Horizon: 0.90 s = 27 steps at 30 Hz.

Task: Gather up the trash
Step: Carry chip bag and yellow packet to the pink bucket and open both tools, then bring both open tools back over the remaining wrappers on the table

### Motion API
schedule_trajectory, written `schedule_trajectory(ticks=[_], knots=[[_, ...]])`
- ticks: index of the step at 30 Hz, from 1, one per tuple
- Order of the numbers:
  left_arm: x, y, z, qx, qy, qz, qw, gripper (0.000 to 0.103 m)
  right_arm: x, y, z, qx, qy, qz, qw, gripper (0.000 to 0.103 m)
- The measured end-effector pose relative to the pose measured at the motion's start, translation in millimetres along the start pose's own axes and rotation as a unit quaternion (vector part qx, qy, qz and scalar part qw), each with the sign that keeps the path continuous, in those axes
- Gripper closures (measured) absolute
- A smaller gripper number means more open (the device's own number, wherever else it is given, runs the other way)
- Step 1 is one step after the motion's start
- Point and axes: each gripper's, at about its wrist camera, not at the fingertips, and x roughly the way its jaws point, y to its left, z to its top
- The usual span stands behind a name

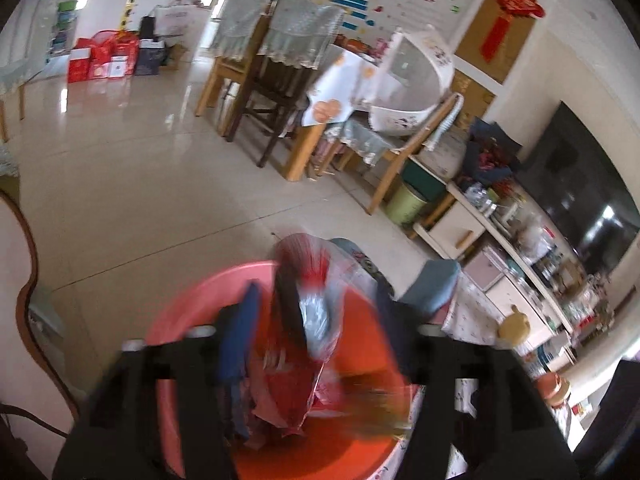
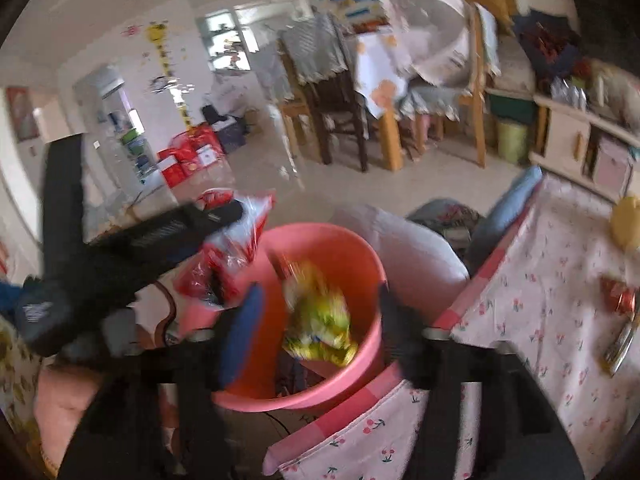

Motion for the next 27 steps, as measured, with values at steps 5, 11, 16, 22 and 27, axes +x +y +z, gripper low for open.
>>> schedule_trajectory(ticks=[5, 11, 16, 22, 27], knots=[[-6, -2, -1, 0.011, -0.024, 0.013, 0.9996, 0.018, -18, -30, -20, 0.047, -0.013, -0.019, 0.999, 0.017], [-14, -24, -8, 0.049, -0.067, -0.007, 0.9965, 0.011, -46, -58, -43, 0.07, -0.019, -0.058, 0.996, 0.014], [-18, -49, -17, 0.084, -0.097, -0.045, 0.9907, 0.01, -65, -69, -65, 0.07, -0.018, -0.078, 0.994, 0.014], [-16, -72, -26, 0.115, -0.089, -0.067, 0.9871, 0.01, -87, -68, -81, 0.048, -0.025, -0.11, 0.992, 0.014], [-20, -90, -35, 0.138, -0.086, -0.086, 0.983, 0.01, -103, -70, -92, 0.04, -0.031, -0.126, 0.991, 0.014]])
